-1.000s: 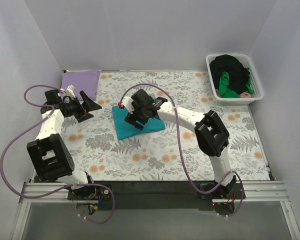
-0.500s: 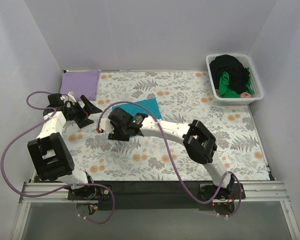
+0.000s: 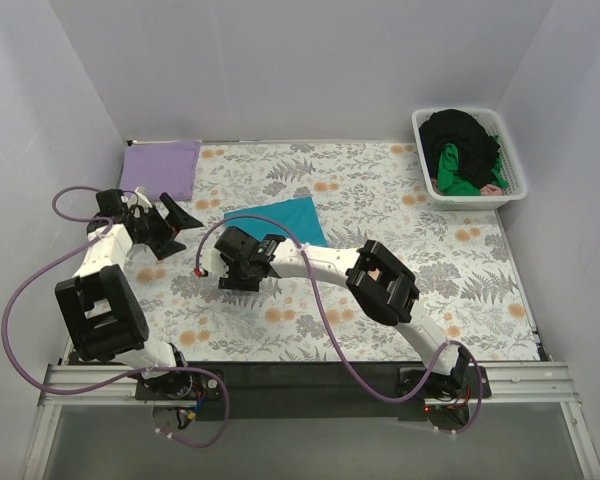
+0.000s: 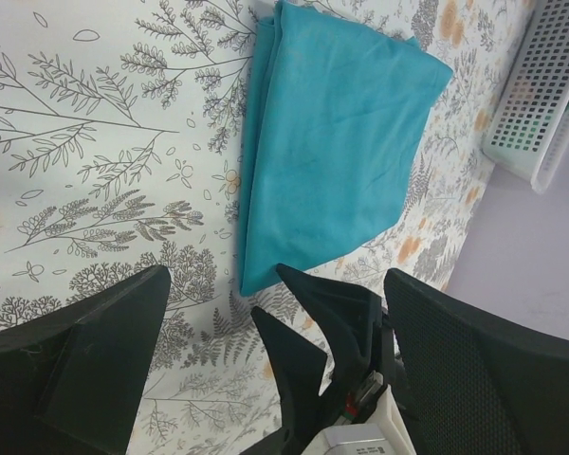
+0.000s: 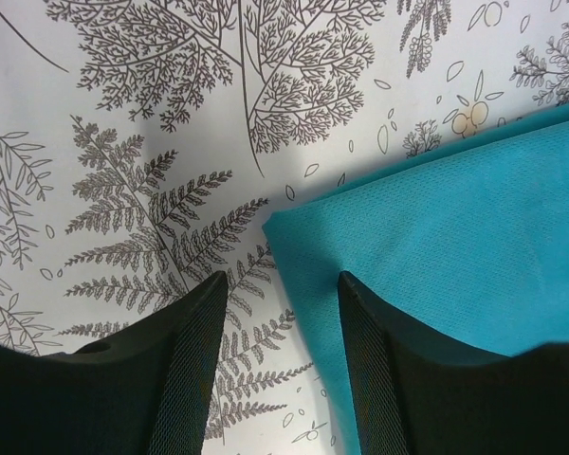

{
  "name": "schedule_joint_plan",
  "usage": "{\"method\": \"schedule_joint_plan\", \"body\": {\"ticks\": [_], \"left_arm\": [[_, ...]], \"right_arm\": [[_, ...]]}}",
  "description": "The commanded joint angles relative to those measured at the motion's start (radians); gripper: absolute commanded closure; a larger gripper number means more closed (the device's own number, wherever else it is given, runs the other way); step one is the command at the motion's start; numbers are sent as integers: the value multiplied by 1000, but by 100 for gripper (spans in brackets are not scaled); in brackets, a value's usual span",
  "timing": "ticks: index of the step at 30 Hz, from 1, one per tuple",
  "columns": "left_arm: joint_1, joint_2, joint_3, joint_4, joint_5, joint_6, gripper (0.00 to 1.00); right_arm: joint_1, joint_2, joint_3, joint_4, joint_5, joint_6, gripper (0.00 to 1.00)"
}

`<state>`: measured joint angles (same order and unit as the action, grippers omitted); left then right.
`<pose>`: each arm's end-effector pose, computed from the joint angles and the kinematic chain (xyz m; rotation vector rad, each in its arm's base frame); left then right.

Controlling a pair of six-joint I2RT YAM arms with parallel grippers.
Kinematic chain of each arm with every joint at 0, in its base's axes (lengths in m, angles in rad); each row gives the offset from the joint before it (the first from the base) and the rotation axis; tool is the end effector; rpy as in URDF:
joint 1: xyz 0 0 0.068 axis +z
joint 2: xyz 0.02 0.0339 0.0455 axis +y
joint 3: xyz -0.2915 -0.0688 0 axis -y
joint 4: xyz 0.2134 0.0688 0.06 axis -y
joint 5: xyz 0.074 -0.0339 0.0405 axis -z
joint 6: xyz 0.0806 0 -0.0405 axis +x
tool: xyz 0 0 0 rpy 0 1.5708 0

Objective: Fold and stack the t-shirts
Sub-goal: Neatly place the folded tshirt to the corner

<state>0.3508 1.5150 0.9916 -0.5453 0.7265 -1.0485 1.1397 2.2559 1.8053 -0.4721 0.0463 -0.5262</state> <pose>0.2843 0.0470 0.2322 -1.5234 2.2150 -1.1904 0.2190 0.4672 0.1771 -1.8390 1.6982 0.1986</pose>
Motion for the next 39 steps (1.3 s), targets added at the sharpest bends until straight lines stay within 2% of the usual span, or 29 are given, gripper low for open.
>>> {"method": "schedule_joint_plan", "body": {"ticks": [1,9,16,21,27,39], "left_arm": [[5,-13,-19,11,-15,-1,3],[5,-22,-45,31,4,-7,2],[5,-22,-51,39,8,-10,2],[5,-21,-51,42,2,-10,2],[5,-15,-47,39,4,-8,2],[5,-9,-56,41,-10,-25,2]], "right_arm": [[2,16,39,15,-2,3,43],[2,-18,37,20,-22,5,43],[-1,-29,68,13,-33,-1,35],[-29,4,117,-3,-89,35,35],[-54,51,144,-33,-141,58,36],[-74,93,101,-33,-189,81,50]]}}
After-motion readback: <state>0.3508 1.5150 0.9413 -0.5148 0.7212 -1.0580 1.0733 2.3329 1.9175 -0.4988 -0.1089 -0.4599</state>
